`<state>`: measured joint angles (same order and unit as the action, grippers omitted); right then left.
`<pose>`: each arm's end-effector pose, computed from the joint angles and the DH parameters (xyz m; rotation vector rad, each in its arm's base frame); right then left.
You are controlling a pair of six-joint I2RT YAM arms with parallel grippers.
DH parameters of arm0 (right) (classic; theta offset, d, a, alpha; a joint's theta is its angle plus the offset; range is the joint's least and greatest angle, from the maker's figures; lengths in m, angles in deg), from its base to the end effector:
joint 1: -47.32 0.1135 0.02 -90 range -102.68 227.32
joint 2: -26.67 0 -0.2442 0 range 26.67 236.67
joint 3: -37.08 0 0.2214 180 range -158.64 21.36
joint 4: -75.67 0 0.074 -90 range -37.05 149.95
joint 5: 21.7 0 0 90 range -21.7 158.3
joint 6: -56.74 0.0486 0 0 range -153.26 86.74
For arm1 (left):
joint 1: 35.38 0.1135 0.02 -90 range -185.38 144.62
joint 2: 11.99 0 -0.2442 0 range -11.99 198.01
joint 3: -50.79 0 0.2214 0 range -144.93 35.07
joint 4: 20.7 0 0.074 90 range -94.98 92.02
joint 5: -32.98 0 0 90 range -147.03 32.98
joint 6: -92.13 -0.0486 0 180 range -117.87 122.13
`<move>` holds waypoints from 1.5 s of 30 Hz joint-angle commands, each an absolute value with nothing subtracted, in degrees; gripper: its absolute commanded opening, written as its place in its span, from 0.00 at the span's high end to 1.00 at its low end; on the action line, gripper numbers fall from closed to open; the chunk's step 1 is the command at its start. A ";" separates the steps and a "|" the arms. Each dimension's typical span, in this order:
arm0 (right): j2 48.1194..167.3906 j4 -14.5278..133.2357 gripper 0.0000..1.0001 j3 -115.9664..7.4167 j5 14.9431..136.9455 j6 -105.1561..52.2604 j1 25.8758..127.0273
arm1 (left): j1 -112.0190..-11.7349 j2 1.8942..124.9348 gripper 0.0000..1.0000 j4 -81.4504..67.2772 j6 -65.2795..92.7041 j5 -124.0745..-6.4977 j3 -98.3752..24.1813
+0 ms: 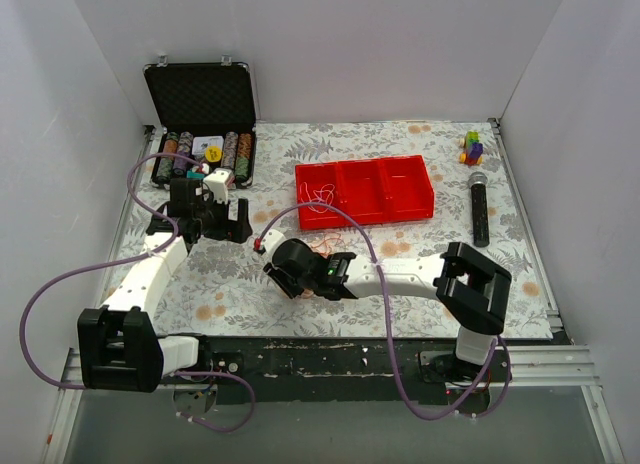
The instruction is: Untangle the cables
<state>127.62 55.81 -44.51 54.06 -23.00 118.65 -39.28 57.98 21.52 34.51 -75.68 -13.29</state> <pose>0.1295 0.3458 0.2033 -1.0387 2.0261 0.4899 0.2351 -0.0316 0.2308 -0.4553 2.4234 -0.6775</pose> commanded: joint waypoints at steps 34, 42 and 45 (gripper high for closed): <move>106.58 59.42 0.99 -44.48 48.97 -22.89 118.96 | -37.93 55.95 0.02 22.17 32.98 -78.91 -13.35; 101.56 60.56 0.99 -45.78 46.86 -24.38 118.96 | -37.93 54.02 0.02 24.63 33.42 -84.43 -16.69; 100.15 60.22 0.99 -49.64 45.20 -25.70 118.96 | -37.93 52.00 0.02 25.34 33.16 -89.62 -17.84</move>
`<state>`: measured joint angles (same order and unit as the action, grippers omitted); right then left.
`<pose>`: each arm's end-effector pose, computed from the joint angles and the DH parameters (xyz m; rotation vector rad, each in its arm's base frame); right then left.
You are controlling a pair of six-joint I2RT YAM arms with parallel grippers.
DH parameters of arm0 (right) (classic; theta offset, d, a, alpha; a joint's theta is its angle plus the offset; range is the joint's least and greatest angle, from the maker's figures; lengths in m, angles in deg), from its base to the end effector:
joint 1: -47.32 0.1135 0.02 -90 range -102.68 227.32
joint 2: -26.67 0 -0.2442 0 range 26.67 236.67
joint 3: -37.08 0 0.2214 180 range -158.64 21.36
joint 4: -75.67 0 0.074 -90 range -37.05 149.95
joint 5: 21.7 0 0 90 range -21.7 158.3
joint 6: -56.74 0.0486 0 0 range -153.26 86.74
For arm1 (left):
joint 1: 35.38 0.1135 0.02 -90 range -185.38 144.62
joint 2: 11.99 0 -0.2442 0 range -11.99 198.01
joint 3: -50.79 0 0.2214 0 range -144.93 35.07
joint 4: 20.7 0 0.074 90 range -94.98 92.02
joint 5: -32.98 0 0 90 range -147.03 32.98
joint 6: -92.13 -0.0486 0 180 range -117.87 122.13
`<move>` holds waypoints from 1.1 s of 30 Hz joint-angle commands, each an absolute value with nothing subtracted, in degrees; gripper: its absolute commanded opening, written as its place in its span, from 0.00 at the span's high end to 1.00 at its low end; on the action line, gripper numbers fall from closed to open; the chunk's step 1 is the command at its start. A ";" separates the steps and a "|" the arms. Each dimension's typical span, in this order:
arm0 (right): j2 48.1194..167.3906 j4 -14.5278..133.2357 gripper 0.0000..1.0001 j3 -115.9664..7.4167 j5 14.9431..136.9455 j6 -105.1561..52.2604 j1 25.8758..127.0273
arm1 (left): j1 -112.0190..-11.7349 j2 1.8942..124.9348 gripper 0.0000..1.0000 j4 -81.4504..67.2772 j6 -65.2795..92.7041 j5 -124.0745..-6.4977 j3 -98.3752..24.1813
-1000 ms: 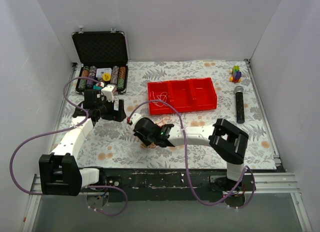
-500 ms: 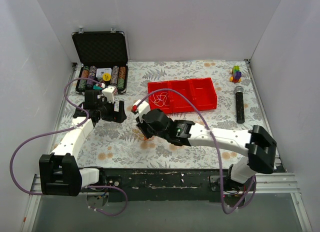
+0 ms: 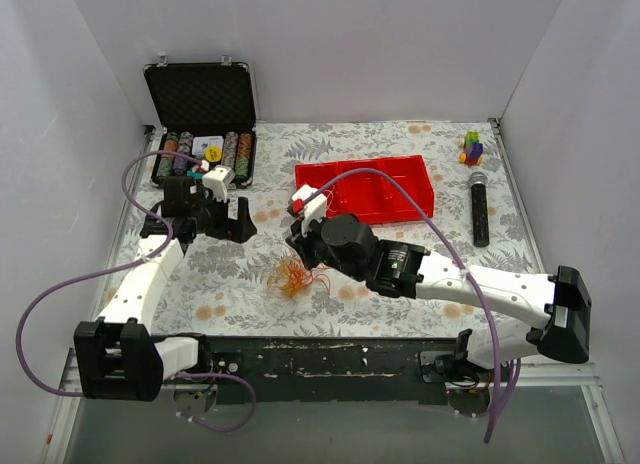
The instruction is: Untangle the cables
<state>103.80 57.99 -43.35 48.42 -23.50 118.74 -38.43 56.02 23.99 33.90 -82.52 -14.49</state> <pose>0.1121 0.2816 0.3346 -0.7298 1.7121 0.6856 0.2280 -0.0331 0.2426 -0.3969 2.4182 -0.8117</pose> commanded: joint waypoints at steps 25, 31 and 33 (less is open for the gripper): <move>121.22 49.31 0.45 -54.14 57.49 -21.31 118.08 | -28.62 57.61 0.02 23.58 38.25 -82.34 -20.03; 132.57 48.96 0.45 -58.44 58.28 -21.57 118.25 | -25.18 58.67 0.02 24.55 36.85 -85.32 -20.13; 135.56 48.87 0.45 -59.76 58.20 -21.49 118.17 | -25.10 58.24 0.02 24.37 36.32 -85.41 -19.69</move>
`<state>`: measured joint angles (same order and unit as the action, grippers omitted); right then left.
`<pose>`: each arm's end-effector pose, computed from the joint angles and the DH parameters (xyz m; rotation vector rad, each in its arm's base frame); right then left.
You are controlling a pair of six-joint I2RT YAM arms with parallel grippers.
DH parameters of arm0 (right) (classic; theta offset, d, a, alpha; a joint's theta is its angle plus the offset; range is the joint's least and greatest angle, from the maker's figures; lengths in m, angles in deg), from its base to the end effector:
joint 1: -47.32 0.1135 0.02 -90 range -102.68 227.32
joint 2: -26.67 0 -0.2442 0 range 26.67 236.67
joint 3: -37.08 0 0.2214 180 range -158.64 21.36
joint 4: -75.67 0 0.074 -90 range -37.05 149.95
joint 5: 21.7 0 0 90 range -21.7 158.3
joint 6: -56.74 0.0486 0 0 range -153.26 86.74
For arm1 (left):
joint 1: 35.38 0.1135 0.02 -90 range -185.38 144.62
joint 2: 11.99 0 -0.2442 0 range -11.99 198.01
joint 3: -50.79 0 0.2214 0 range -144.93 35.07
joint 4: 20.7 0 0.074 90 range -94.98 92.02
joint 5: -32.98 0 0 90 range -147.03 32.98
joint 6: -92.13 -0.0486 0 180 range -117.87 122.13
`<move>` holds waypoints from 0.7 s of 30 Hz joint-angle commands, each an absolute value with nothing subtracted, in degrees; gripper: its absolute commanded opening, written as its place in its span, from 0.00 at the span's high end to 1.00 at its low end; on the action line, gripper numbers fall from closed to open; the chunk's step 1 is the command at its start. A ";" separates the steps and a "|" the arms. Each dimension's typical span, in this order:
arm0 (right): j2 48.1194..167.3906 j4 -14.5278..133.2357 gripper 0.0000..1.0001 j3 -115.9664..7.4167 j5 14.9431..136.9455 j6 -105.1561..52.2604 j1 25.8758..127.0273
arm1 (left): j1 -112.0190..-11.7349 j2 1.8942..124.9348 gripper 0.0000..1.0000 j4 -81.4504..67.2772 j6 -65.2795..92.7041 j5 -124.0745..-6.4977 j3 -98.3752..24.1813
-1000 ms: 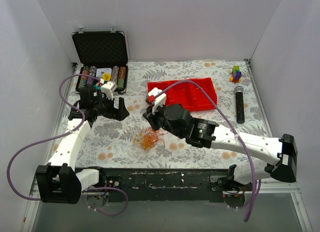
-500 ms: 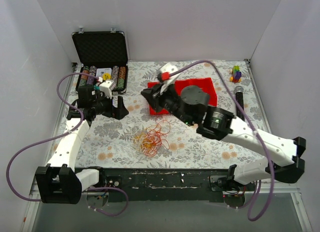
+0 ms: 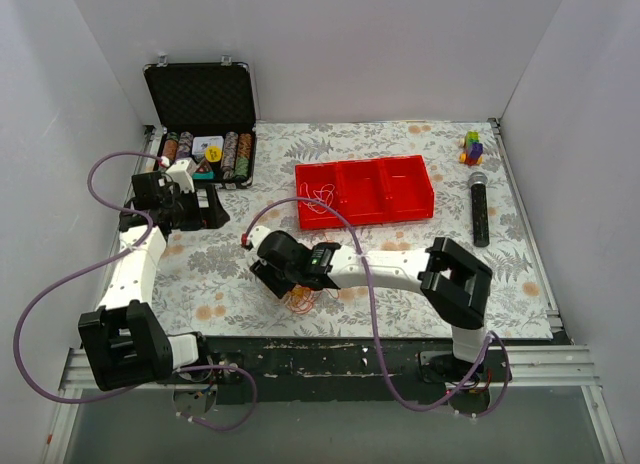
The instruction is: Untangle the cables
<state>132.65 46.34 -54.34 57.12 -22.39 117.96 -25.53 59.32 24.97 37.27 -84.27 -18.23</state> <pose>0.1379 0.3641 0.2082 -1.0943 2.1021 0.4823 0.2417 0.0194 0.2489 -0.7170 2.3199 -0.7752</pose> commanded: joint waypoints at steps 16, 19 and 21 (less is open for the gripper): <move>139.80 48.87 0.84 -62.40 55.39 -21.92 118.16 | -24.65 57.62 0.02 23.41 34.04 -85.50 -16.61; 135.76 49.75 0.93 -62.14 54.86 -22.36 118.16 | -24.65 57.70 0.02 23.32 33.95 -85.59 -16.43; 132.69 50.54 0.97 -61.35 54.16 -22.28 118.25 | -24.65 57.79 0.02 23.23 33.95 -85.68 -16.43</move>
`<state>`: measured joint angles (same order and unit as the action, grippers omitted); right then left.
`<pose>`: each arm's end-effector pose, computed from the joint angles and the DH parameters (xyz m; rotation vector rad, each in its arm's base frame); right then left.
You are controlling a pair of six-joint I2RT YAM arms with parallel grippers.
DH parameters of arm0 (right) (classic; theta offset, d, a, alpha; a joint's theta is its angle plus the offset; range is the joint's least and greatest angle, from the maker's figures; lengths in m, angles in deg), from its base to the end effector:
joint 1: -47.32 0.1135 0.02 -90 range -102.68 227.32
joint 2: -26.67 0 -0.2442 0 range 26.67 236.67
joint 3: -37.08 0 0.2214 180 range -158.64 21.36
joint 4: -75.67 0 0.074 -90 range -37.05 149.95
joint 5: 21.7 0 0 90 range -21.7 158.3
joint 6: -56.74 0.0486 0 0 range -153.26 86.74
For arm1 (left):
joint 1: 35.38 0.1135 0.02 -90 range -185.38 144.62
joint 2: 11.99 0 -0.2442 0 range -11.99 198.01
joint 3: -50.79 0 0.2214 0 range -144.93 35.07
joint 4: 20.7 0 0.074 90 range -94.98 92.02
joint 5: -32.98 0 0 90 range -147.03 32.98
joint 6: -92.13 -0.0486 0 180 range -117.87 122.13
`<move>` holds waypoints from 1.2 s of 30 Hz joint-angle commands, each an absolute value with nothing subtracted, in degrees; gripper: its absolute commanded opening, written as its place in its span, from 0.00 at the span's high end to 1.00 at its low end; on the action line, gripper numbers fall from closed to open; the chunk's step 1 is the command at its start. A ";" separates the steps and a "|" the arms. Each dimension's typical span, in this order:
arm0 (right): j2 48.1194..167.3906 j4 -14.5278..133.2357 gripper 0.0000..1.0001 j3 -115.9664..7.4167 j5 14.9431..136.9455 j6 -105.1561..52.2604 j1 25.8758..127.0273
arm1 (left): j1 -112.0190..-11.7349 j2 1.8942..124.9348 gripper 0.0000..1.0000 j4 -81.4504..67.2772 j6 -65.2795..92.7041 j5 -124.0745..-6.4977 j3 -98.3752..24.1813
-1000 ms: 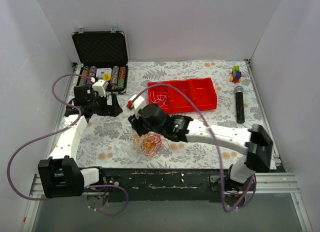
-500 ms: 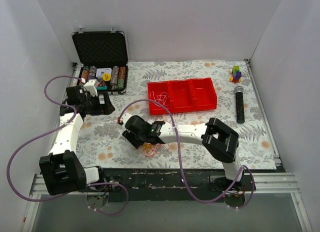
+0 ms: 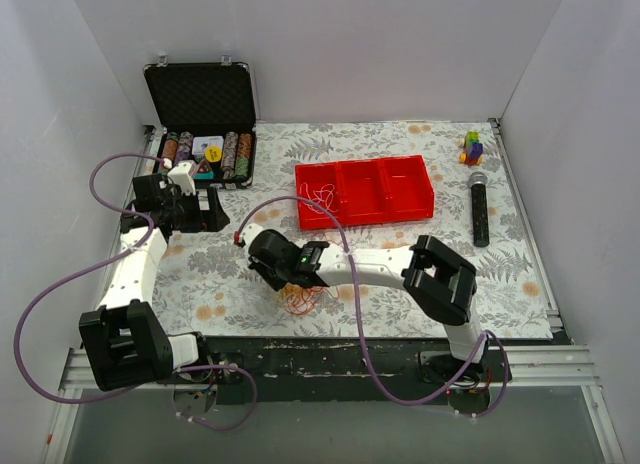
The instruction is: Untangle the cables
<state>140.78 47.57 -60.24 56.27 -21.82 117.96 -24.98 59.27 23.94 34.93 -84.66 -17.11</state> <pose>0.1481 0.3908 0.1867 -1.0839 2.1187 0.4594 0.2410 0.0213 0.2448 -0.6752 2.3233 -0.7609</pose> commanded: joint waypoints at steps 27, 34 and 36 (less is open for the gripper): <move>105.77 71.02 0.99 -37.87 50.37 -19.46 118.25 | -24.74 64.74 0.02 45.20 14.00 -126.88 -21.18; 107.18 72.07 0.99 -38.32 51.60 -17.89 118.25 | -27.55 63.07 0.02 42.04 13.39 -131.29 -18.99; 107.10 73.13 0.99 -37.71 51.78 -17.01 118.25 | -30.35 61.41 0.04 40.55 13.21 -130.25 -17.41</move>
